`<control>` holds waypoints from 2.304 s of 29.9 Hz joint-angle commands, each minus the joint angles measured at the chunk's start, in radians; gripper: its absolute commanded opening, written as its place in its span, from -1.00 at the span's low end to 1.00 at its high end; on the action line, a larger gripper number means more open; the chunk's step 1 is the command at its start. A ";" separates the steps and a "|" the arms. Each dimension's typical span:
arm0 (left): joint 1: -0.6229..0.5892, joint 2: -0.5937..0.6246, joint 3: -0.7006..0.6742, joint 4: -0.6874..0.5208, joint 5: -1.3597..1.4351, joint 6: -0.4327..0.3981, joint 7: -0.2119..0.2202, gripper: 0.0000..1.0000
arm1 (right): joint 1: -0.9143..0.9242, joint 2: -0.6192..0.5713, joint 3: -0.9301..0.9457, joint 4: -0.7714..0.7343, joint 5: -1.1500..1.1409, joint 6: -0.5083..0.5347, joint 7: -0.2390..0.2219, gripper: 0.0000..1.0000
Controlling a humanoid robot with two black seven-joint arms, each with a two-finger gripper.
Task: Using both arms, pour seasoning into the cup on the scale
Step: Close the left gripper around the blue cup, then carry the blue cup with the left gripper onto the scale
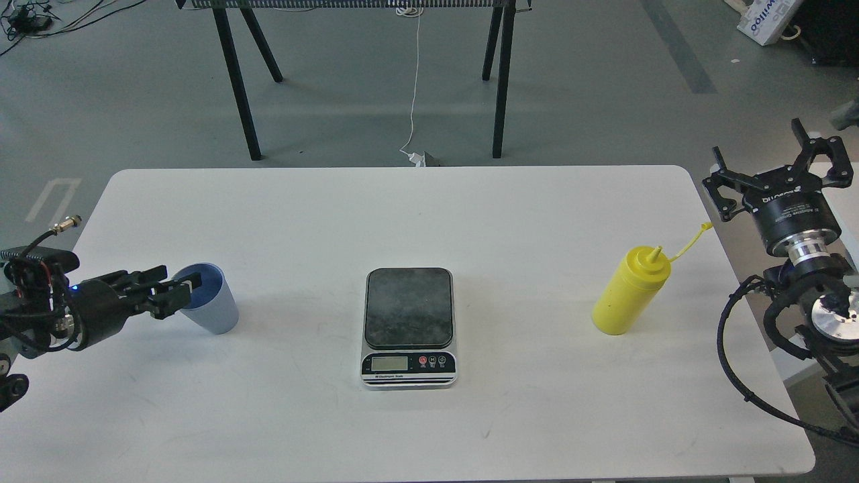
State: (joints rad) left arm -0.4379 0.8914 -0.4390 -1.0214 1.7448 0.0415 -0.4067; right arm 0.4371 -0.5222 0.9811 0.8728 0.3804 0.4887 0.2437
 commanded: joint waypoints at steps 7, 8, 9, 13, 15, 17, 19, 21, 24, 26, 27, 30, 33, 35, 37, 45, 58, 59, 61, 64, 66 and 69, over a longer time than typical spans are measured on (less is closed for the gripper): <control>-0.013 -0.003 0.040 0.003 -0.007 0.001 0.000 -0.29 | 0.002 0.001 -0.002 -0.002 0.000 0.000 -0.001 0.99; -0.013 -0.003 0.040 0.003 -0.008 0.001 0.000 -0.37 | 0.002 0.002 -0.002 -0.002 0.000 0.000 0.000 0.99; -0.018 -0.003 0.040 0.003 -0.010 0.000 0.000 -0.47 | 0.002 0.002 -0.002 -0.002 0.000 0.000 -0.001 0.99; -0.032 -0.003 0.040 0.004 -0.018 -0.003 0.005 -0.79 | 0.002 0.002 -0.005 -0.002 0.000 0.000 0.000 0.99; -0.035 -0.003 0.040 0.004 -0.019 -0.003 0.005 -0.84 | 0.002 0.001 -0.005 -0.002 0.000 0.000 0.000 0.99; -0.036 -0.003 0.040 0.004 -0.018 -0.003 0.005 -0.87 | 0.002 0.002 -0.007 -0.002 0.000 0.000 0.000 0.99; -0.038 -0.003 0.040 0.004 -0.015 -0.003 0.005 -0.88 | 0.002 0.001 -0.007 -0.002 -0.002 0.000 0.000 0.99; -0.038 -0.003 0.040 0.004 -0.013 -0.003 0.005 -0.88 | 0.002 0.001 -0.007 0.000 -0.002 0.000 0.000 0.99; -0.051 -0.002 0.039 -0.006 -0.014 -0.008 0.000 -0.88 | 0.000 -0.001 -0.009 0.000 -0.002 0.000 -0.001 0.99; -0.091 0.003 0.039 -0.037 -0.016 -0.021 -0.003 -0.88 | 0.000 -0.001 -0.009 0.000 -0.002 0.000 -0.001 0.99; -0.110 0.011 0.039 -0.063 -0.016 -0.038 -0.003 -0.88 | 0.000 -0.001 -0.007 0.000 -0.002 0.000 -0.001 0.99; -0.194 0.049 0.037 -0.176 -0.016 -0.123 -0.004 -0.89 | 0.002 -0.004 -0.007 0.003 -0.002 0.000 0.000 0.99; -0.280 0.064 0.037 -0.276 -0.016 -0.198 0.003 -0.91 | 0.002 -0.009 -0.004 0.005 -0.002 0.000 0.000 0.99; -0.340 0.051 0.039 -0.295 -0.011 -0.239 0.017 -0.91 | 0.002 -0.012 -0.004 0.005 -0.002 0.000 -0.001 0.99; -0.381 0.003 0.040 -0.304 -0.002 -0.285 0.049 -0.91 | 0.002 -0.013 -0.002 0.005 -0.002 0.000 -0.001 0.99; -0.558 -0.228 0.189 -0.301 0.103 -0.414 0.164 -0.91 | 0.000 -0.013 -0.001 0.003 -0.002 0.000 -0.001 0.99; -0.558 -0.439 0.221 -0.158 0.148 -0.422 0.170 -0.90 | -0.001 -0.013 0.001 0.002 -0.002 0.000 0.000 0.99; -0.558 -0.445 0.235 -0.149 0.159 -0.422 0.170 -0.89 | -0.001 -0.013 0.001 0.002 -0.002 0.000 0.000 0.99; -0.564 -0.450 0.269 -0.144 0.176 -0.422 0.170 -0.88 | -0.001 -0.013 0.002 0.002 -0.002 0.000 0.000 0.99; -0.561 -0.450 0.287 -0.144 0.182 -0.427 0.169 -0.87 | -0.001 -0.015 0.002 0.002 -0.002 0.000 0.000 0.99; -0.559 -0.448 0.289 -0.144 0.182 -0.433 0.169 -0.87 | -0.001 -0.019 0.002 0.000 -0.002 0.000 0.000 0.99; -0.556 -0.450 0.289 -0.144 0.182 -0.436 0.170 -0.82 | -0.001 -0.021 0.002 0.002 -0.002 0.000 0.000 0.99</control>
State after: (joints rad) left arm -0.9985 0.4425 -0.1513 -1.1658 1.9263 -0.3907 -0.2374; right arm 0.4356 -0.5414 0.9837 0.8742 0.3789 0.4887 0.2440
